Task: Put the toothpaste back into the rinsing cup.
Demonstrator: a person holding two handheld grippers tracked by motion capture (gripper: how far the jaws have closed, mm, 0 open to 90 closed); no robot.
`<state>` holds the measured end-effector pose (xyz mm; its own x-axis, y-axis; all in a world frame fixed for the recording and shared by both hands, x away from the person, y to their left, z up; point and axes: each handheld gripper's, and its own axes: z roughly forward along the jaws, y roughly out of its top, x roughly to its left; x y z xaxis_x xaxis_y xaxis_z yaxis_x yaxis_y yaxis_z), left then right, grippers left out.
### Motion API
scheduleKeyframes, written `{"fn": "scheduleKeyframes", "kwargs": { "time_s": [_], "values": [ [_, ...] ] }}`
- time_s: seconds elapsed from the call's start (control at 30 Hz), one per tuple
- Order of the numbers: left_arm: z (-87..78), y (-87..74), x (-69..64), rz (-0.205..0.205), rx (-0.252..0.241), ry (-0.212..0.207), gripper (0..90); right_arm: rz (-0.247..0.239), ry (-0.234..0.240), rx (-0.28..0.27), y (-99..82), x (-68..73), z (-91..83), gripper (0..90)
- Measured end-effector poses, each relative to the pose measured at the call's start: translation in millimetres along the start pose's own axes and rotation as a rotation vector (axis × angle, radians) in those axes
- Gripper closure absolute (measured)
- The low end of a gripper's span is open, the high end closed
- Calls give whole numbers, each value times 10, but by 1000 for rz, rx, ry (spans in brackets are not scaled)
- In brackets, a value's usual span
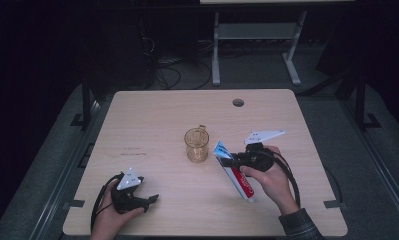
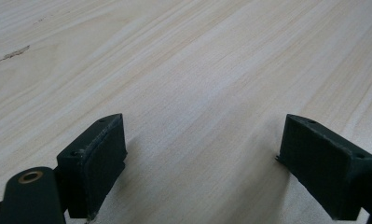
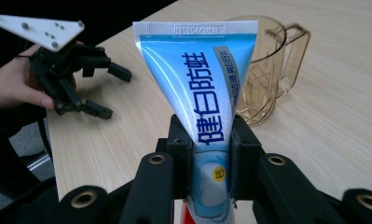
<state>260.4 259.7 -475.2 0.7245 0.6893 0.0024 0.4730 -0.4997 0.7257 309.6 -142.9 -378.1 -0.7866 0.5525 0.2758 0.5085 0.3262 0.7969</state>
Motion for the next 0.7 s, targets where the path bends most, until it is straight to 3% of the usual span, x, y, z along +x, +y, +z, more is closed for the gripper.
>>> {"fn": "scheduleKeyframes", "kwargs": {
  "time_s": [0.7],
  "values": [
    [-2, -1, -4, 2, 1, -2, 132, -2, -16, -130, 276, -163, -186, 738]
  ]
}}
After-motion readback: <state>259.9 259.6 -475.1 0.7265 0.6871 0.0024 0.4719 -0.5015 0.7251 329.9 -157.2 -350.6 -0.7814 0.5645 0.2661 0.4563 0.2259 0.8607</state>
